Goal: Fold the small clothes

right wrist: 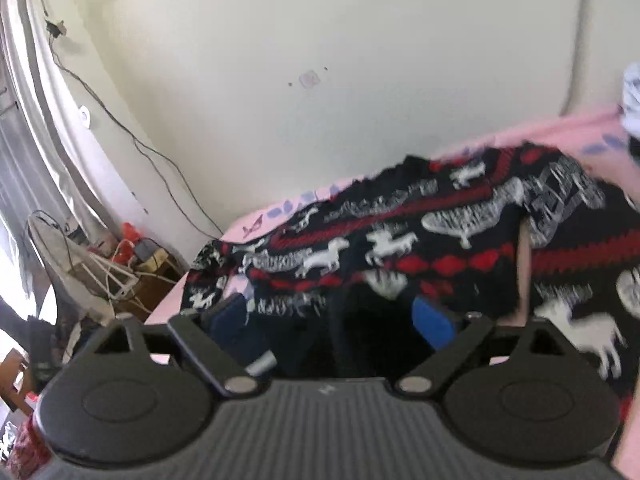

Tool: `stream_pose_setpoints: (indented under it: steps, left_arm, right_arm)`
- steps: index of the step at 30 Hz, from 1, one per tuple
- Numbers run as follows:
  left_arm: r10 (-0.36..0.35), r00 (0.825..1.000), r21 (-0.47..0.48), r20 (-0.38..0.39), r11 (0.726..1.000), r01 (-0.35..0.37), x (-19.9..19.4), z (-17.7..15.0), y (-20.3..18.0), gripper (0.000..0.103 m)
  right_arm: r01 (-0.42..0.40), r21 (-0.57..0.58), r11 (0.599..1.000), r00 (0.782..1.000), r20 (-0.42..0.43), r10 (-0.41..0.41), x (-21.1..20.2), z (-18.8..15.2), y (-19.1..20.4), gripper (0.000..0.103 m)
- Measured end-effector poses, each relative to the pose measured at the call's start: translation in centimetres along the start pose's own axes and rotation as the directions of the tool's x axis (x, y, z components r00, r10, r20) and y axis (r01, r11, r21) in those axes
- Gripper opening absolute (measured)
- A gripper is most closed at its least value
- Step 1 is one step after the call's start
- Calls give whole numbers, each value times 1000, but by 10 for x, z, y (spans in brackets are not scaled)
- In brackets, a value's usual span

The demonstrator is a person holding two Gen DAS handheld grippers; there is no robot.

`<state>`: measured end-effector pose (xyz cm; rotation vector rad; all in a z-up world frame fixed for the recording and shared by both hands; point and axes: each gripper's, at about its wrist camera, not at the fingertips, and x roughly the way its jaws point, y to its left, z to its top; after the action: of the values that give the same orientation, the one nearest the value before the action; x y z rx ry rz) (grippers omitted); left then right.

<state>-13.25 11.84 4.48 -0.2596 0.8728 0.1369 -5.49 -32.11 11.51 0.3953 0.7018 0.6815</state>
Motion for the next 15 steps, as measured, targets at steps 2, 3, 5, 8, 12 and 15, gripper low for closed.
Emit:
stream_pose_setpoints:
  steps: [2, 3, 5, 8, 12, 15]
  left_arm:
    - [-18, 1000, -14, -7, 1000, 17, 7, 0, 10, 9]
    - [-24, 1000, -19, -7, 1000, 24, 6, 1, 12, 10]
    - [-33, 999, -31, -8, 999, 33, 4, 1, 16, 10]
    - [-36, 999, -35, -14, 999, 36, 4, -2, 17, 11]
    - [-37, 999, -40, -9, 999, 36, 0, -6, 13, 10]
    - [-26, 1000, -18, 9, 1000, 26, -3, -11, 6, 6]
  right_arm:
    - [-8, 21, 1000, 1000, 0, 8, -11, -8, -7, 88]
    - [-14, 35, 999, 1000, -3, 14, -14, -10, -9, 88]
    - [-22, 44, 999, 1000, -9, 22, -16, -12, -9, 88]
    - [-3, -24, 1000, 999, -38, 2, -6, -5, 3, 87]
    - [23, -82, 996, 990, -135, -34, 37, -3, 7, 67]
    - [75, -85, 994, 975, -202, -91, 62, -9, 2, 26]
